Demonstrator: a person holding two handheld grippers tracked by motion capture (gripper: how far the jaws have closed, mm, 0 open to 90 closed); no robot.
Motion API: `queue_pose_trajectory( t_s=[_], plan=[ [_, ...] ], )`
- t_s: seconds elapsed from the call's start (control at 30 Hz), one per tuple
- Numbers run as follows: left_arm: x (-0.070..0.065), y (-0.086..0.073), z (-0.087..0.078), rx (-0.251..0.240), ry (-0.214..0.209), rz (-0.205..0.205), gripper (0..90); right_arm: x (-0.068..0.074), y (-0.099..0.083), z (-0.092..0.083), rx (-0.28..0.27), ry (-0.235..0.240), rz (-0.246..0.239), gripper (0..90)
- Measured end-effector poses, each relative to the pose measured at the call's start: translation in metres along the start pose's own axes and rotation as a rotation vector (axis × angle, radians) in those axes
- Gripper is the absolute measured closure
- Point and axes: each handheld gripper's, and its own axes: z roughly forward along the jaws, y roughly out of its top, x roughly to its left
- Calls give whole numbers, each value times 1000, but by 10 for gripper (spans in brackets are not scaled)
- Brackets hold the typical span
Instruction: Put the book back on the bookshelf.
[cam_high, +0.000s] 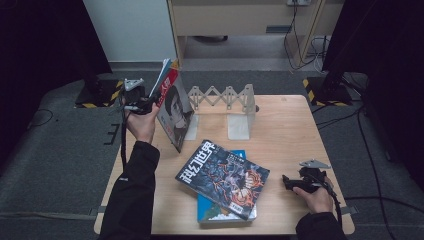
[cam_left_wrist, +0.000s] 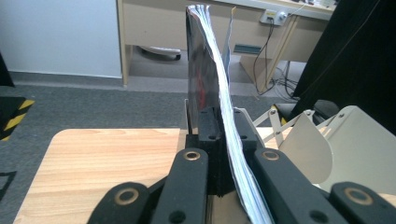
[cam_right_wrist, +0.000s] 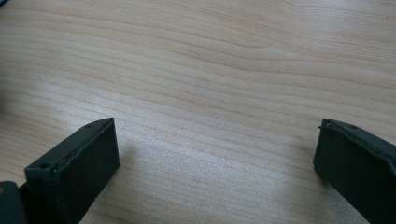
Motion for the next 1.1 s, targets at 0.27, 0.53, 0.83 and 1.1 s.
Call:
queue_pose_trajectory(
  t_s=[0.27, 0.53, 0.83, 1.1],
  plan=[
    [-8, -8, 2, 6, 13, 34, 864, 0, 0, 0, 0, 2, -4, 4],
    [-11, -5, 0, -24, 73, 55, 864, 0, 0, 0, 0, 5, -4, 4],
    [-20, -8, 5, -43, 142, 115, 864, 1, 0, 1, 0, 8, -7, 5],
    [-20, -17, 4, -51, 151, 134, 863, 1, 0, 1, 0, 9, -8, 4]
  ],
)
